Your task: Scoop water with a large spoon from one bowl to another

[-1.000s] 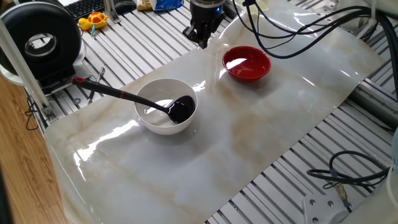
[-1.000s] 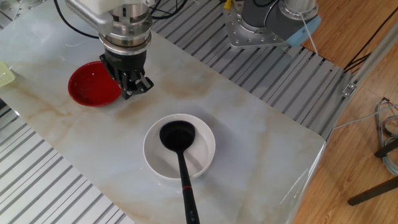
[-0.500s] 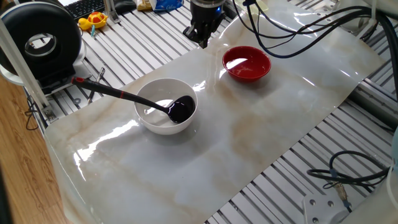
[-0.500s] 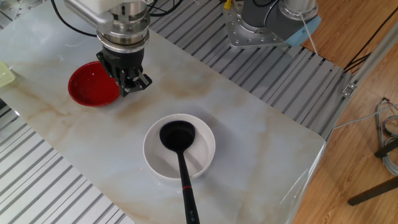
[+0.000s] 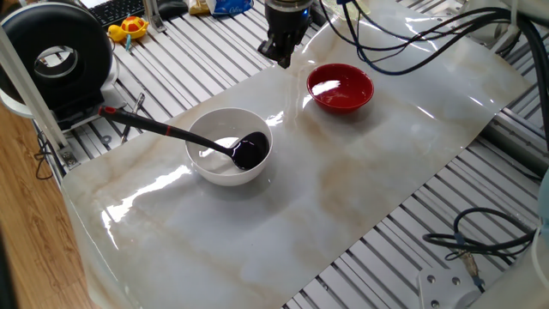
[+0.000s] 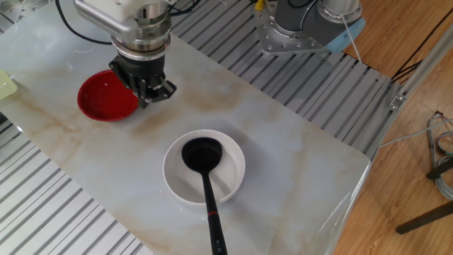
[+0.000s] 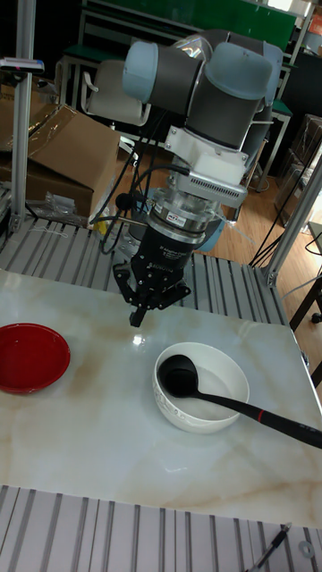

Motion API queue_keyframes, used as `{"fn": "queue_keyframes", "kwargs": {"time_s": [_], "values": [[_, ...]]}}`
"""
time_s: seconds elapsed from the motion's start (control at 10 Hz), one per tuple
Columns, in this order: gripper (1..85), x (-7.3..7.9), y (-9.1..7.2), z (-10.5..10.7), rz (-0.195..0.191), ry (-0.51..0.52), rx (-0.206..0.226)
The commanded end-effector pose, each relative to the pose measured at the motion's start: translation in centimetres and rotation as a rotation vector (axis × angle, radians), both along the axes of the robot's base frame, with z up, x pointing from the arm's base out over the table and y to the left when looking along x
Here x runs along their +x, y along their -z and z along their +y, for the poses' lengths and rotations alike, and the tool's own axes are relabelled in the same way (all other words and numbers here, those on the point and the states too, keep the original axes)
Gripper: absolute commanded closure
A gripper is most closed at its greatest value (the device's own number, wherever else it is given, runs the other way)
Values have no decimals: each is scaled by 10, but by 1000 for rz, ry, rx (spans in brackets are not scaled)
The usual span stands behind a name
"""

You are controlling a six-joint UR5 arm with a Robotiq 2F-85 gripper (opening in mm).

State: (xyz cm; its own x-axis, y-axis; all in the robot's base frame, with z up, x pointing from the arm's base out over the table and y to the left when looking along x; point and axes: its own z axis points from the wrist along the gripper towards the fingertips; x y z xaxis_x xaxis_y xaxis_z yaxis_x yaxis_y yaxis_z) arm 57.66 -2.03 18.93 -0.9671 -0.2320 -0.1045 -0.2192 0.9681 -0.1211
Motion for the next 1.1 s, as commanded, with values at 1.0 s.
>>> {"fn": "queue_keyframes", "kwargs": {"time_s": [1.0], "values": [[843, 28, -12, 102, 26, -224, 149]]}}
